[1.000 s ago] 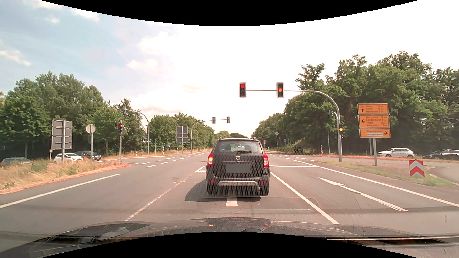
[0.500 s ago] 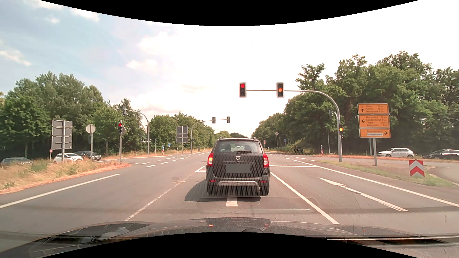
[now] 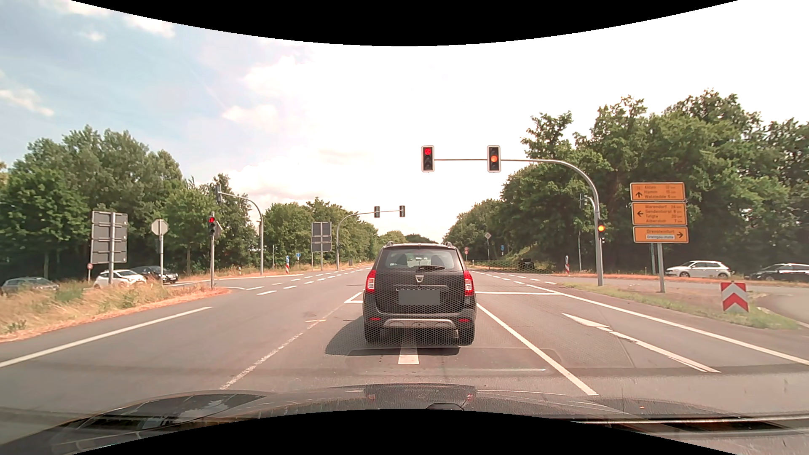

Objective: Follow the waypoints while adhering to traffic rules and regulations

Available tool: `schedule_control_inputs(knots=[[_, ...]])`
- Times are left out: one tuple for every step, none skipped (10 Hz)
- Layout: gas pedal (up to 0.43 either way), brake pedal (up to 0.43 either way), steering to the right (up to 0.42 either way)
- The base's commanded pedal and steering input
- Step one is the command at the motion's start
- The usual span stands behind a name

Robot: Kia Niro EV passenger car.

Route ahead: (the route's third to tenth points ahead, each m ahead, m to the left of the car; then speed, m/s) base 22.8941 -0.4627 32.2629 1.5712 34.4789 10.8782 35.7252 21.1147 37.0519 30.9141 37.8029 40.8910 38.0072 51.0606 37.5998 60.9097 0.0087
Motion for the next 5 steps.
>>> schedule_control_inputs(knots=[[0.0, 0.171, 0.0], [0.0, 0.171, 0.0], [0.0, 0.171, 0.0], [0.0, 0.171, 0.0], [0.0, 0.171, 0.0]])
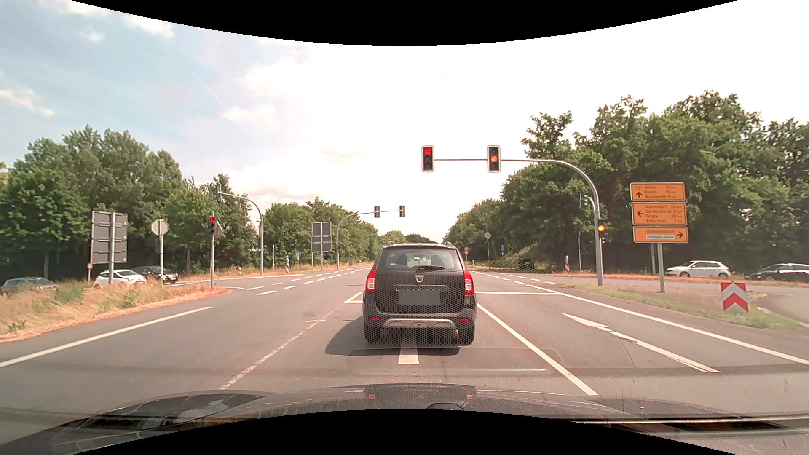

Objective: Follow the waypoints while adhering to traffic rules and regulations

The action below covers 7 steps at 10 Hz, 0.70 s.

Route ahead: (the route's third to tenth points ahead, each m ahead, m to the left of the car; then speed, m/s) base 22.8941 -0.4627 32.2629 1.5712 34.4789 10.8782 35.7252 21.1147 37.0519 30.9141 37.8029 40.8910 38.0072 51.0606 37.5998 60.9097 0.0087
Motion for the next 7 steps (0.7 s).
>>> schedule_control_inputs(knots=[[0.0, 0.171, 0.0], [0.0, 0.171, 0.0], [0.0, 0.171, 0.0], [0.0, 0.171, 0.0], [0.0, 0.171, 0.0], [0.0, 0.171, 0.0], [0.0, 0.171, 0.0]])
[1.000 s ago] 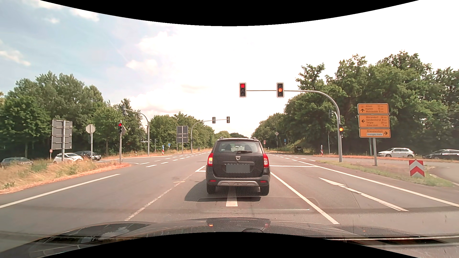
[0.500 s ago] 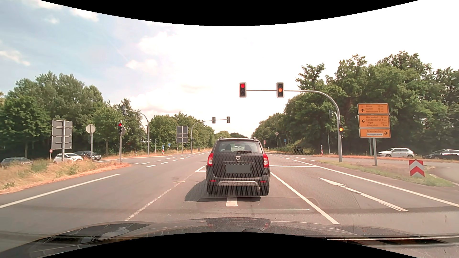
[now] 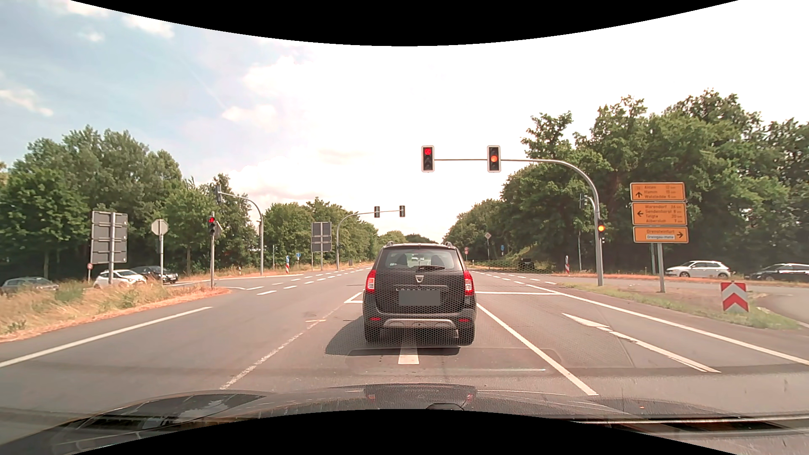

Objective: Follow the waypoints while adhering to traffic rules and regulations

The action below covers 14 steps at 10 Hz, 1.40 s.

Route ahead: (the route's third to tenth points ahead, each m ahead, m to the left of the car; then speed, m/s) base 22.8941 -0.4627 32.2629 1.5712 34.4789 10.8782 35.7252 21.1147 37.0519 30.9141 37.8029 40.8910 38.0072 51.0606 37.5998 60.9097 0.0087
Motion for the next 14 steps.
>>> schedule_control_inputs(knots=[[0.0, 0.171, 0.0], [0.0, 0.171, 0.0], [0.0, 0.171, 0.0], [0.0, 0.171, 0.0], [0.0, 0.171, 0.0], [0.0, 0.171, 0.0], [0.0, 0.171, 0.0], [0.0, 0.171, 0.0], [0.0, 0.171, 0.0], [0.0, 0.171, 0.0], [0.0, 0.171, 0.0], [0.0, 0.171, 0.0], [0.0, 0.171, 0.0], [0.0, 0.171, 0.0]])
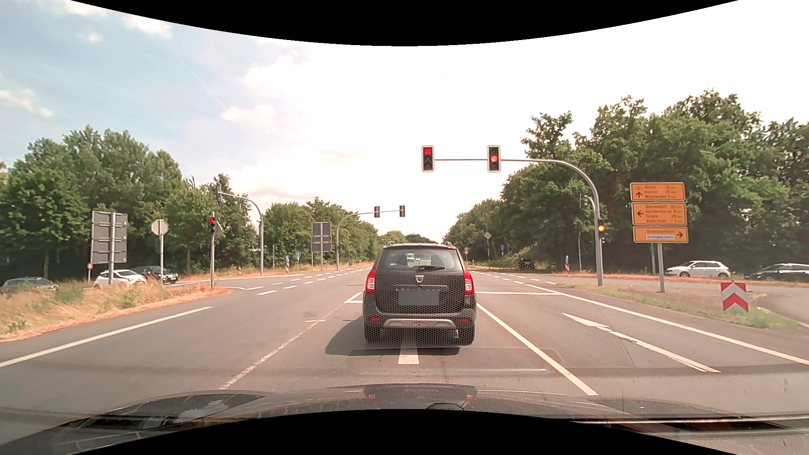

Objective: Follow the waypoints while adhering to traffic rules and regulations

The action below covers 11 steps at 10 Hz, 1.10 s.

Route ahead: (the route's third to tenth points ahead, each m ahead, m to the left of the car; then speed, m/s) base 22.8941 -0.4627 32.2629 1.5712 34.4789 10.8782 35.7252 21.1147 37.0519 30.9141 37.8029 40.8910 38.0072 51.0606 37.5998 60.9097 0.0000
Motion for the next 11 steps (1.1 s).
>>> schedule_control_inputs(knots=[[0.0, 0.171, 0.0], [0.0, 0.171, 0.0], [0.0, 0.171, 0.0], [0.0, 0.171, 0.0], [0.0, 0.171, 0.0], [0.0, 0.171, 0.0], [0.0, 0.171, 0.0], [0.0, 0.171, 0.0], [0.0, 0.171, 0.0], [0.0, 0.171, 0.0], [0.0, 0.171, 0.0]])
